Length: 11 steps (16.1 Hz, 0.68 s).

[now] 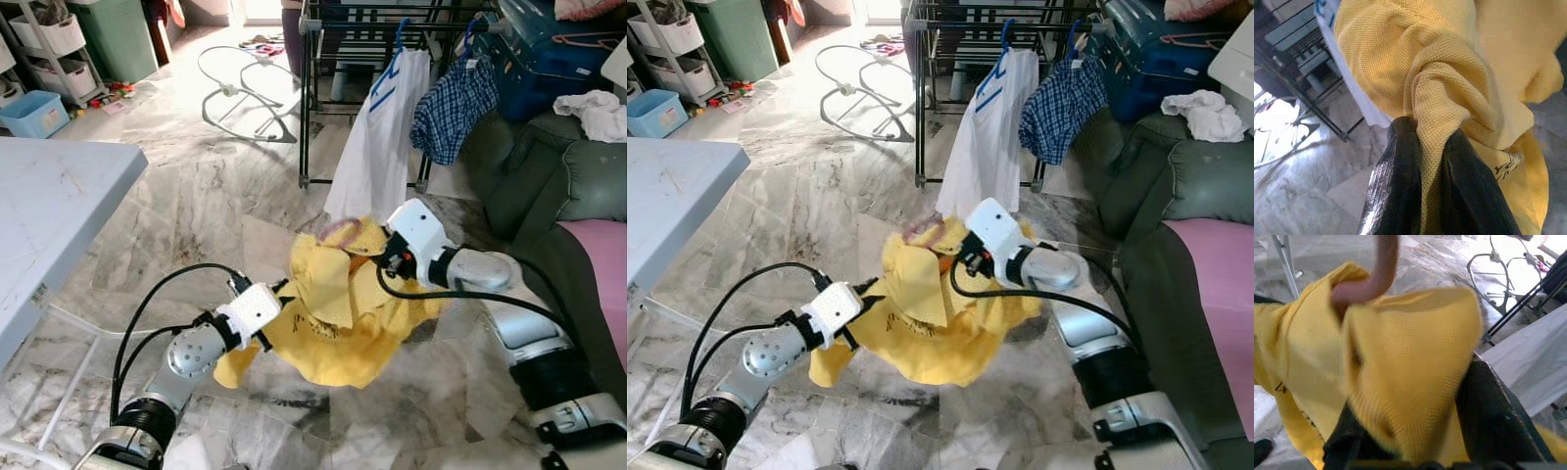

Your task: Hang hanger

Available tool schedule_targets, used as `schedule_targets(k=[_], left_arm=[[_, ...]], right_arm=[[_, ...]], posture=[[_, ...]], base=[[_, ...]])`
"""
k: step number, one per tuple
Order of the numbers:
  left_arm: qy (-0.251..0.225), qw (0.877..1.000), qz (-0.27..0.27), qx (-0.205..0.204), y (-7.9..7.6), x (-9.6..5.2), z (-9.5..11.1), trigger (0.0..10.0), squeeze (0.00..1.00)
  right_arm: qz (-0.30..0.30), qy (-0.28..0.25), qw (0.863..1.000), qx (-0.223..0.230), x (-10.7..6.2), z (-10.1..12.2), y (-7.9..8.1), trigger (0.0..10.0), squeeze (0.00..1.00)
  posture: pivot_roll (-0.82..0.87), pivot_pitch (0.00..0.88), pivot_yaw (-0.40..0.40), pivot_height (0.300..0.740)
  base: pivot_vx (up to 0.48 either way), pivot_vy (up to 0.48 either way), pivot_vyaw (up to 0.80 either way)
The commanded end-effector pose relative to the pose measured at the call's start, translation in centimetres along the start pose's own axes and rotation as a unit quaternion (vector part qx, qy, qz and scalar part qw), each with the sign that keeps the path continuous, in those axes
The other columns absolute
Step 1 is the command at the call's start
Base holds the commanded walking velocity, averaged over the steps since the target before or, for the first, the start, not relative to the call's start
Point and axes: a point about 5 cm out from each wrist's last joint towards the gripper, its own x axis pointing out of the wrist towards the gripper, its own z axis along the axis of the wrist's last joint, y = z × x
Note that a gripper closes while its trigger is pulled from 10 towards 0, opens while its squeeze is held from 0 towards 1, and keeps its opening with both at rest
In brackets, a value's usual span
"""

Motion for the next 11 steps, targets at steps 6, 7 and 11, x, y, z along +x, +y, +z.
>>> schedule_targets(k=[6, 7, 11], left_arm=[[0.022, 0.998, 0.054, -0.037, 1.4, 0.0, -0.5, 0.0, 0.0], [0.022, 0.997, 0.058, -0.041, 1.5, 0.0, -0.5, 0.0, 0.0], [0.011, 0.996, 0.071, -0.046, 2.2, 0.3, 0.1, 0.0, 0.0]], right_arm=[[0.097, -0.022, 0.994, -0.043, -0.7, 0.4, 1.9, 10.0, 1.0], [0.12, -0.017, 0.992, -0.043, -0.8, 0.1, 2.5, 10.0, 1.0], [0.209, -0.01, 0.977, -0.04, -1.3, -0.7, 5.6, 10.0, 1.0]], posture=[[-0.13, 0.043, -0.015, 0.74], [-0.13, 0.042, -0.016, 0.74], [-0.13, 0.045, -0.022, 0.74]], base=[[0.0, 0.0, 0.0], [0.0, 0.0, 0.0], [0.0, 0.0, 0.0]])
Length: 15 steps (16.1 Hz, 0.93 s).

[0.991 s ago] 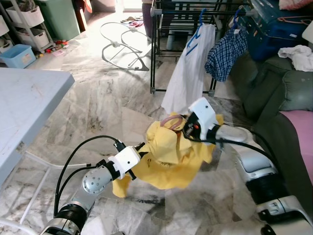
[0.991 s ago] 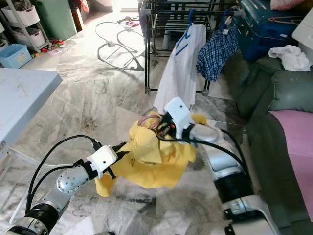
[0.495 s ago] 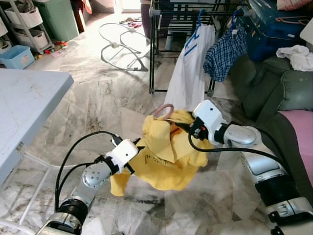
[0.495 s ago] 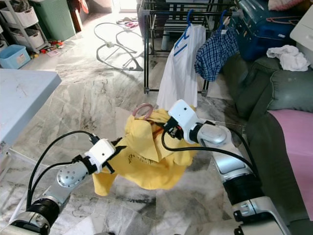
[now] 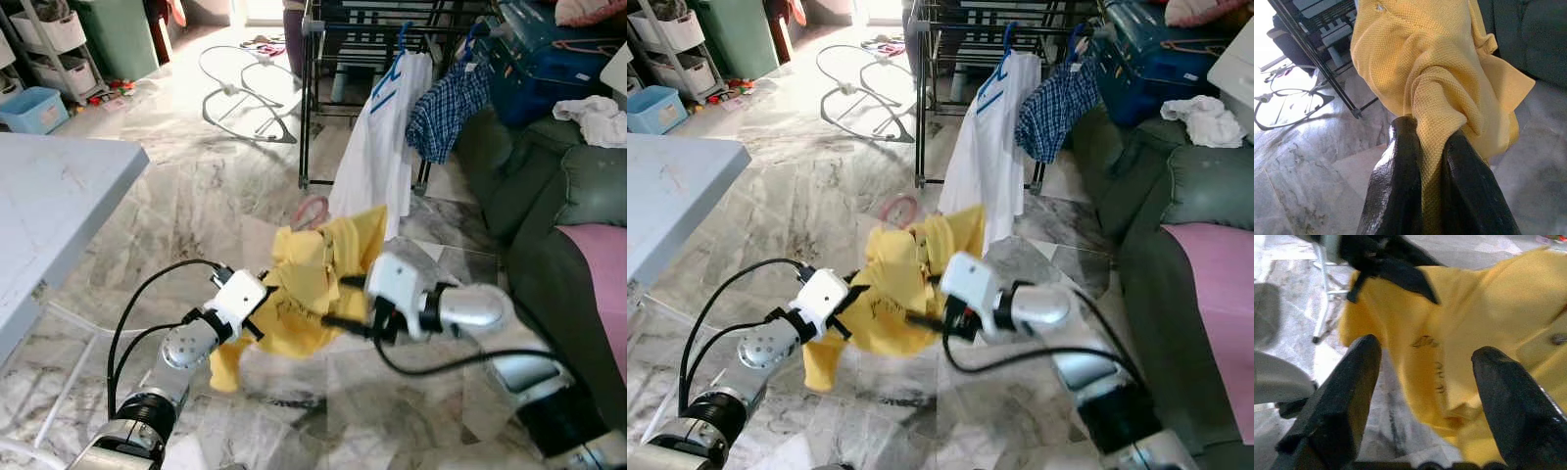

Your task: Hang hanger

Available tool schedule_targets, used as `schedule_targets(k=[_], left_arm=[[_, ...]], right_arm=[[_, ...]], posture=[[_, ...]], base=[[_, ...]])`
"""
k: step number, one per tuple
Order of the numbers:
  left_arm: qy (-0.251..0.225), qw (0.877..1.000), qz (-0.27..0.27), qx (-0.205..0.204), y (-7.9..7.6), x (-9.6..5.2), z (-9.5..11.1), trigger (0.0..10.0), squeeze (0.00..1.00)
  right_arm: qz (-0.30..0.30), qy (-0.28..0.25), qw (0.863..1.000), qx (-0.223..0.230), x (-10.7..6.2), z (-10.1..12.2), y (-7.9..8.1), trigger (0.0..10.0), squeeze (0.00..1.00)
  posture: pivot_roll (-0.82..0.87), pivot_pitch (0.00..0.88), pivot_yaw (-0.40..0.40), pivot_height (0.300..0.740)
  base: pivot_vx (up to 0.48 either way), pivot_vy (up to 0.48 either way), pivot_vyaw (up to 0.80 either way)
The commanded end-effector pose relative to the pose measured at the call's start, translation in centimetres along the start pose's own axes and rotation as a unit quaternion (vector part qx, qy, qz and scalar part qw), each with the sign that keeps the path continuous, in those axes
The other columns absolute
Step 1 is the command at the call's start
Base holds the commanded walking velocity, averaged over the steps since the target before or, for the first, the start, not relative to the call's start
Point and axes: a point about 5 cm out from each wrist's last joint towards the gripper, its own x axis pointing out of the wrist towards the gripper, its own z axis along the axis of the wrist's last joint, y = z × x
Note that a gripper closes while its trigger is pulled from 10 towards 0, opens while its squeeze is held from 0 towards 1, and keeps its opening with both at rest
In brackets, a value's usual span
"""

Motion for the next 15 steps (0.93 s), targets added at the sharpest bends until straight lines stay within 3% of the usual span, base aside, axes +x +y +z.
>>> schedule_targets(k=[1, 5, 7, 10, 15], left_arm=[[-0.027, 1.0, 0.012, 0.005, 0.9, 0.4, 1.2, 0.0, 0.0], [-0.031, 0.998, -0.042, 0.042, 1.9, -0.6, 1.1, 0.0, 0.0], [-0.026, 0.993, -0.084, 0.078, 2.4, -1.7, 0.8, 0.0, 0.0], [-0.043, 0.988, -0.115, 0.097, 3.8, -2.8, 1.4, 0.0, 0.0], [-0.096, 0.956, -0.233, 0.15, 2.1, -3.5, 3.0, 0.0, 0.0]], right_arm=[[0.003, -0.004, 1.0, -0.012, -0.5, 0.4, -0.1, 10.0, 1.0], [-0.063, 0.008, 0.997, -0.034, -3.1, -0.2, -2.6, 10.0, 1.0], [-0.078, 0.045, 0.995, -0.05, -4.9, -1.4, -3.7, 10.0, 1.0], [-0.087, 0.093, 0.99, -0.067, -7.3, -2.8, -5.0, 10.0, 1.0], [-0.054, 0.104, 0.99, -0.081, -8.1, -2.5, -6.3, 10.0, 1.0]], posture=[[-0.13, 0.047, -0.022, 0.74], [-0.14, 0.054, -0.021, 0.74], [-0.14, 0.056, -0.018, 0.74], [-0.15, 0.059, -0.015, 0.74], [-0.13, 0.062, -0.012, 0.74]], base=[[0.0, 0.0, 0.0], [0.0, 0.0, 0.0], [0.0, 0.0, 0.0], [0.0, 0.0, 0.0], [0.0, 0.0, 0.0]])
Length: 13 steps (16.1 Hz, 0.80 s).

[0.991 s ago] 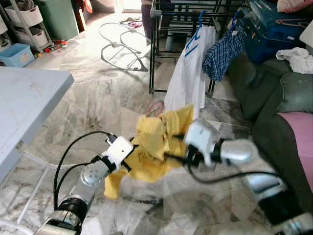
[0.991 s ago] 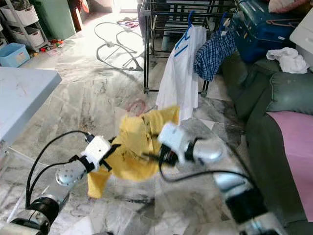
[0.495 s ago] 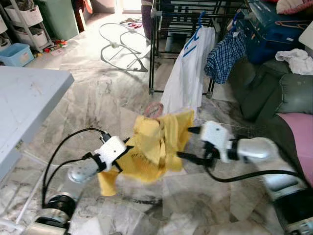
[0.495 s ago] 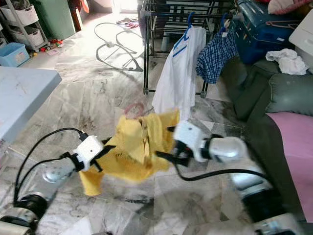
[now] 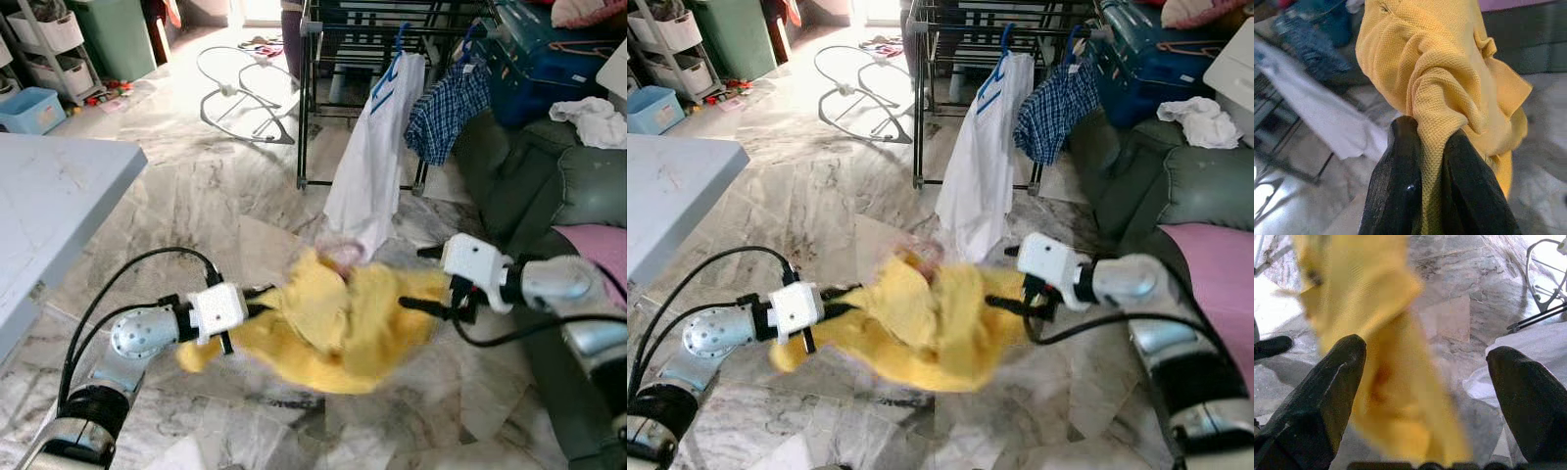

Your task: Hang hanger

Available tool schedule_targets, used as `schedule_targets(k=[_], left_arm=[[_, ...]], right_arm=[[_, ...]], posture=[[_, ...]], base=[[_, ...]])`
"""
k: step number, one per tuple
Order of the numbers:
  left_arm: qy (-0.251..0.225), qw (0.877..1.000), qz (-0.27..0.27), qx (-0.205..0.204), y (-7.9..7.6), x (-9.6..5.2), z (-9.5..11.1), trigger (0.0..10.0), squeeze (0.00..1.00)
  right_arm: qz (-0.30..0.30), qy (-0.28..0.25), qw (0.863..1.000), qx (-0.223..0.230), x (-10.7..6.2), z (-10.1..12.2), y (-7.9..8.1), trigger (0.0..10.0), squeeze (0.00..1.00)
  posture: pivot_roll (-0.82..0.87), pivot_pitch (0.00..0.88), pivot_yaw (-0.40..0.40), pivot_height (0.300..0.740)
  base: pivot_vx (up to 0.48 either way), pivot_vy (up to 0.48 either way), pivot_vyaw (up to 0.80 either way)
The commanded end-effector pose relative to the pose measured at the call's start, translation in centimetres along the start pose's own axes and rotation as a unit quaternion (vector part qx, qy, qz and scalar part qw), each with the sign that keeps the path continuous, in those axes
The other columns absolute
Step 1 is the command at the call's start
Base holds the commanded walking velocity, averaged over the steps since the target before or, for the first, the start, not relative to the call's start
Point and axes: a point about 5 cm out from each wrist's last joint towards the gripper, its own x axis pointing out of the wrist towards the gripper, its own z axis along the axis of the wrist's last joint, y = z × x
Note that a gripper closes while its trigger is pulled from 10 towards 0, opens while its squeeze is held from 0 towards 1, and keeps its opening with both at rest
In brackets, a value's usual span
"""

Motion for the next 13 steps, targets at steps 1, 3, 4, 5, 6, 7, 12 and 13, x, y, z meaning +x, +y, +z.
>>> schedule_targets(k=[1, 3, 4, 5, 6, 7, 12, 13], left_arm=[[-0.019, 1.0, -0.009, 0.017, 0.2, 0.0, 0.7, 0.0, 0.0], [-0.035, 0.999, -0.028, 0.021, -0.3, 0.4, 1.2, 0.0, 0.0], [-0.04, 0.998, -0.033, 0.022, -0.5, 0.6, 1.4, 0.0, 0.0], [-0.043, 0.998, -0.035, 0.021, -0.5, 0.7, 1.6, 0.0, 0.0], [-0.046, 0.998, -0.036, 0.02, -0.5, 0.9, 1.7, 0.0, 0.0], [-0.047, 0.998, -0.036, 0.019, -0.5, 1.0, 1.7, 0.0, 0.0], [-0.053, 0.998, -0.036, 0.018, -0.6, 1.3, 2.0, 0.0, 0.0], [-0.055, 0.998, -0.038, 0.019, -0.6, 1.4, 2.1, 0.0, 0.0]], right_arm=[[0.011, -0.005, 1.0, -0.002, 0.0, 0.2, -0.2, 10.0, 1.0], [0.039, -0.005, 0.999, -0.004, 0.5, 0.1, 0.0, 10.0, 0.78], [0.068, -0.013, 0.998, 0.011, 0.8, 0.0, 0.3, 10.0, 0.15], [0.086, -0.022, 0.996, 0.026, 0.9, 0.0, 0.6, 0.0, 0.0], [0.114, -0.02, 0.992, 0.042, 1.1, -0.3, 1.0, 0.0, 0.0], [0.15, -0.004, 0.987, 0.049, 1.2, -0.9, 1.6, 0.0, 0.0], [0.187, 0.001, 0.98, 0.063, 1.6, -1.2, 1.9, 0.0, 0.0], [0.19, 0.003, 0.98, 0.061, 1.7, -1.3, 1.9, 0.0, 0.0]], posture=[[-0.13, 0.062, -0.012, 0.74], [-0.14, 0.061, -0.009, 0.74], [-0.14, 0.062, -0.008, 0.74], [-0.13, 0.061, -0.009, 0.74], [-0.13, 0.061, -0.01, 0.74], [-0.13, 0.061, -0.01, 0.74], [-0.13, 0.062, -0.012, 0.74], [-0.13, 0.061, -0.014, 0.74]], base=[[0.0, 0.0, 0.0], [0.0, 0.0, 0.0], [0.0, 0.0, 0.0], [0.0, 0.0, 0.0], [0.0, 0.0, 0.0], [0.0, 0.0, 0.0], [0.0, 0.0, 0.0], [0.0, 0.0, 0.0]])
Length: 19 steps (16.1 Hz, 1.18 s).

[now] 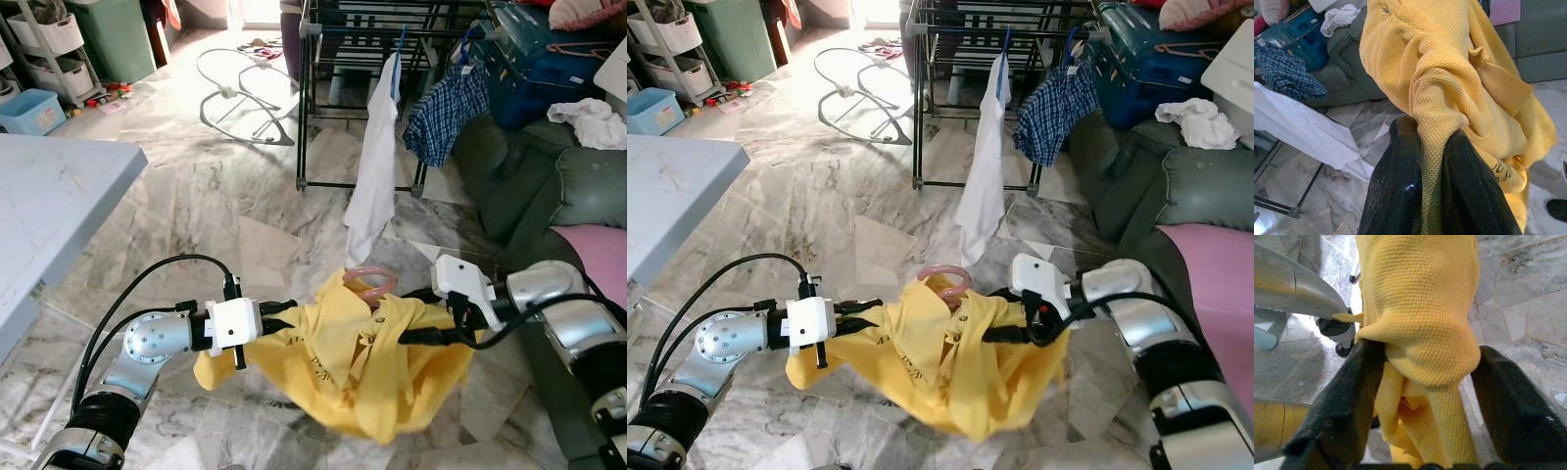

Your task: Hang hanger

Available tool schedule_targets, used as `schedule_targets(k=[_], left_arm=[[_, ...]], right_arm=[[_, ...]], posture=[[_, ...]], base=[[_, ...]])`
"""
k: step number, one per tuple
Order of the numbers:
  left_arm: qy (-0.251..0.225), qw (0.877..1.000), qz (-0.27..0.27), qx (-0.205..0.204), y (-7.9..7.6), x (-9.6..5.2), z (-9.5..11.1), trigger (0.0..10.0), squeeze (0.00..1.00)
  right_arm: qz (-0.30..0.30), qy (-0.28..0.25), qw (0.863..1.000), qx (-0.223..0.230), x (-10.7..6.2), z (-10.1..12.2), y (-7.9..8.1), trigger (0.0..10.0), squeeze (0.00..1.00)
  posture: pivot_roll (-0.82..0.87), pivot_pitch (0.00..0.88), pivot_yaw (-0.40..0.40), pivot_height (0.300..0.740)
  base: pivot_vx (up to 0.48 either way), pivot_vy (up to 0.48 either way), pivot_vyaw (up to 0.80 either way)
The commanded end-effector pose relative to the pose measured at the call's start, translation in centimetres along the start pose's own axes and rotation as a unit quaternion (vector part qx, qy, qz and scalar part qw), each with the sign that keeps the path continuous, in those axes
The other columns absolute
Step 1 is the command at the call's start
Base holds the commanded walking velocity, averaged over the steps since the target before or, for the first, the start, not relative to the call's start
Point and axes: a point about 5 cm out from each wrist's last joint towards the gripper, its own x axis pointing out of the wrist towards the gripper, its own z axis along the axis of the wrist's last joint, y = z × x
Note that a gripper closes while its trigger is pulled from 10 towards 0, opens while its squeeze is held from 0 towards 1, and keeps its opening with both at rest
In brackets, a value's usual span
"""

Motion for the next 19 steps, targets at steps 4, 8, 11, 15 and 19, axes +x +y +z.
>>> schedule_targets(k=[4, 8, 11, 15, 19], left_arm=[[-0.02, 1.0, -0.008, 0.015, 0.0, 0.6, 0.8, 0.0, 0.0], [-0.026, 0.999, -0.015, 0.017, -0.2, 1.1, 1.0, 0.0, 0.0], [-0.031, 0.999, -0.014, 0.019, -0.1, 1.2, 1.2, 0.0, 0.0], [-0.033, 0.999, -0.013, 0.02, -0.1, 1.4, 1.3, 0.0, 0.0], [-0.039, 0.999, -0.009, 0.021, 0.0, 1.6, 1.6, 0.0, 0.0]], right_arm=[[0.014, -0.003, 1.0, -0.01, 0.2, 0.5, -0.3, 0.0, 0.0], [0.028, -0.006, 1.0, -0.002, 0.7, 0.2, 0.2, 0.0, 0.0], [0.043, -0.005, 0.999, 0.009, 1.0, -0.3, 0.7, 0.0, 0.0], [0.053, -0.005, 0.998, 0.019, 1.2, -0.5, 0.9, 0.0, 0.0], [0.07, -0.003, 0.997, 0.039, 1.9, -1.3, 1.8, 0.0, 0.0]], posture=[[-0.13, 0.062, -0.014, 0.74], [-0.13, 0.063, -0.009, 0.74], [-0.13, 0.062, -0.007, 0.74], [-0.13, 0.06, -0.012, 0.74], [-0.12, 0.061, -0.014, 0.74]], base=[[0.0, 0.0, 0.0], [0.0, 0.0, 0.0], [0.0, 0.0, 0.0], [0.0, 0.0, 0.0], [0.0, 0.0, 0.0]])
